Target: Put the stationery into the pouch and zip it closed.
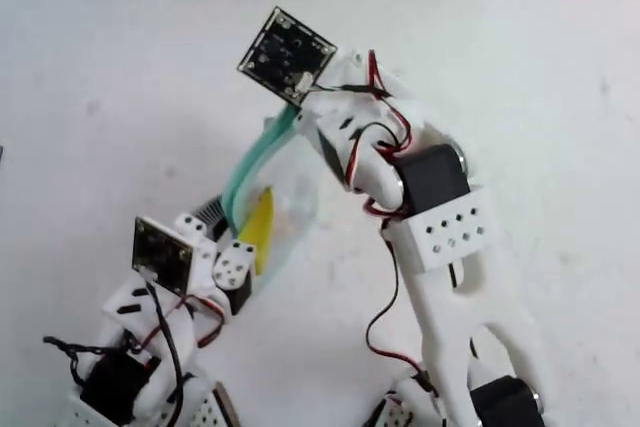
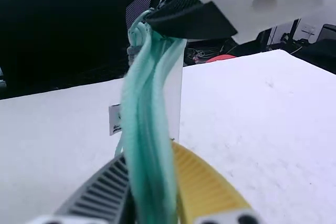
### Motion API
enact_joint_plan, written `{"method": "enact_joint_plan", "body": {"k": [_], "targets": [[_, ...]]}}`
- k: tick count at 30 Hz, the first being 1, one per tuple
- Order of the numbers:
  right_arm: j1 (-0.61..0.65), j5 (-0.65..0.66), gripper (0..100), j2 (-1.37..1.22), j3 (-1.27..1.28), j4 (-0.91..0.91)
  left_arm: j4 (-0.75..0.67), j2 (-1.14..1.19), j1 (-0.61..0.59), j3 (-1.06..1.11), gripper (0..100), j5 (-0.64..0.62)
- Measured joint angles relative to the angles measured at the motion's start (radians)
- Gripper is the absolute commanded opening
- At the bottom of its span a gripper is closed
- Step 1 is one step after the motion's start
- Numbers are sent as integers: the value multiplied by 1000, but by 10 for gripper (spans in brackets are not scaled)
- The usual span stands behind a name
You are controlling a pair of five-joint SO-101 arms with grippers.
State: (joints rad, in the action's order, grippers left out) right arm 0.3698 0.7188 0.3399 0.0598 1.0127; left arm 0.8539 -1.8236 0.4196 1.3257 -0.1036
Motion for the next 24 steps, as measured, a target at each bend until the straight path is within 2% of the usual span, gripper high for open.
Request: {"method": "enact_joint_plan", "body": {"k": [6, 24], "targets": [[-107, 6, 16, -8, 60, -123, 15, 0, 11, -3, 21, 6], [-115, 9, 16, -5, 55, -115, 15, 0, 12, -3, 21, 9]]}}
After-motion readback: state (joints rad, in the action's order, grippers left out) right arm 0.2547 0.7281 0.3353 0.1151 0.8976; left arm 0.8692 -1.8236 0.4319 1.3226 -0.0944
